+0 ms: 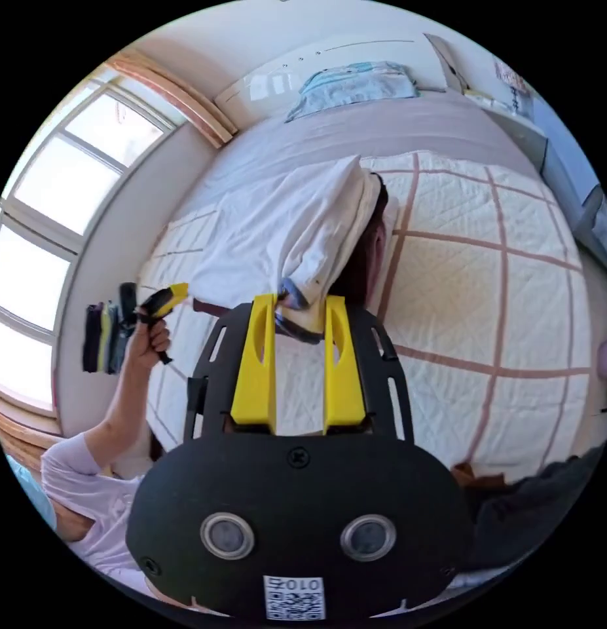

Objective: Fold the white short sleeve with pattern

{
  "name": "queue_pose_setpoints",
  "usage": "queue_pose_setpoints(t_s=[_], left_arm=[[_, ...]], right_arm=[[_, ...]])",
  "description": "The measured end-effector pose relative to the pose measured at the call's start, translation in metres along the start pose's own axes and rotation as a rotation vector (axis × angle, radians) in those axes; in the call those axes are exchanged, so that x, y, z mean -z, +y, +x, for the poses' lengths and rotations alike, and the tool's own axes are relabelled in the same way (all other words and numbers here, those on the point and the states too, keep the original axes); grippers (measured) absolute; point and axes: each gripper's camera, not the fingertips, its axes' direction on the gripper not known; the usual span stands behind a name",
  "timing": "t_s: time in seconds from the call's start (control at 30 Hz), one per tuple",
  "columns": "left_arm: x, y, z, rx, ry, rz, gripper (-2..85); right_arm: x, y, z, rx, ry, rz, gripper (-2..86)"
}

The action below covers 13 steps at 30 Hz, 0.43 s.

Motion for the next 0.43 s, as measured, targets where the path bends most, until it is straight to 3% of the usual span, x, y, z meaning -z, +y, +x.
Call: queue_pose_setpoints(t_s=[0.1, 0.17, 0.27, 0.33, 0.43], left_arm=[[0.041, 0.054, 0.063, -0.26, -0.249, 0.002, 2.9], [0.064, 0.097, 0.1, -0.408, -0.441, 0.015, 2.6], [0.1, 0.17, 0.138, -0.506, -0.634, 0.037, 2.2], [0.122, 0.21, 0.15, -0.484, -0.679, 0.047, 2.0], [0.159, 0.276, 0.171, -0.447, -0.786, 0.097, 1.7]], right_arm=[[0.033, 0.057, -0.057, 0.049, 0.359, 0.044, 9.8], [0.049, 0.101, -0.088, 0.087, 0.441, 0.095, 9.3], [0.064, 0.175, -0.132, 0.141, 0.306, 0.142, 7.0], [0.063, 0.232, -0.168, 0.161, 0.156, 0.189, 5.5], [0.048, 0.296, -0.222, 0.178, 0.096, 0.24, 5.2]])
